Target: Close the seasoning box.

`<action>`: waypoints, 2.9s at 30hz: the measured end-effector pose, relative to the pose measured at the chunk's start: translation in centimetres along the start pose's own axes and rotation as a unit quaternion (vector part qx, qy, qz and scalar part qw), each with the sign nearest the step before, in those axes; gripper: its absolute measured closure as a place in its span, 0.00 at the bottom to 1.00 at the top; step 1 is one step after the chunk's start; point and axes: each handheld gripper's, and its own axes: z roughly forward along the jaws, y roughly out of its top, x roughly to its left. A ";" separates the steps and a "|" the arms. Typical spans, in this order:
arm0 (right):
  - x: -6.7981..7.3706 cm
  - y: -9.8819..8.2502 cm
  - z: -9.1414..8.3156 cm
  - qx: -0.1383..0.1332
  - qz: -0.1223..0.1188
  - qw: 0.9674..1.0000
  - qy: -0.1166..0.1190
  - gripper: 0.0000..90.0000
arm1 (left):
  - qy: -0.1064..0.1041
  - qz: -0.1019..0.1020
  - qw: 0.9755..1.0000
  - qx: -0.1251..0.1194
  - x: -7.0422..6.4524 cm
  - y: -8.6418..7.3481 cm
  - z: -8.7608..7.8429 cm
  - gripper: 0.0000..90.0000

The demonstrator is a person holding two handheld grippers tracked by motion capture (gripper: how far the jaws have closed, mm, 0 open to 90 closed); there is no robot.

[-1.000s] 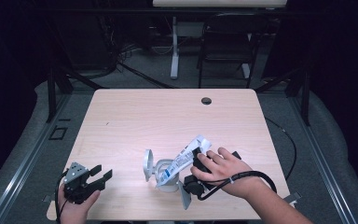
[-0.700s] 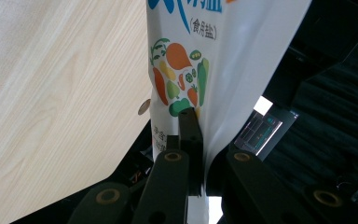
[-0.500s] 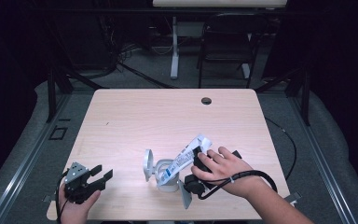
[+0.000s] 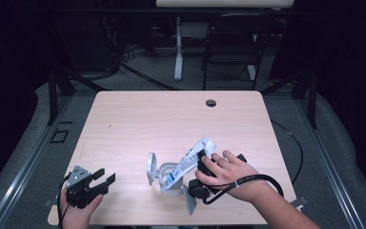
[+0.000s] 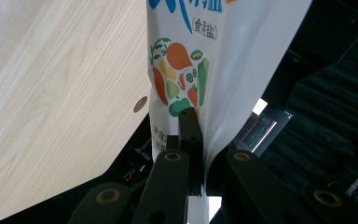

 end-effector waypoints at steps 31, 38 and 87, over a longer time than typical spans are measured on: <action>-0.3 -0.1 -0.2 0.009 -0.008 1.000 -0.006 0.99 | 0.000 -0.001 1.000 0.001 0.1 0.1 -0.2 0.54; -0.2 -0.2 0.0 -0.001 0.001 1.000 -0.004 0.99 | 0.000 0.000 1.000 0.001 0.1 0.1 -0.2 0.54; 1.9 -1.6 0.3 -0.033 0.225 0.971 0.070 0.99 | -0.001 0.001 1.000 -0.006 -0.5 -0.3 -1.4 0.54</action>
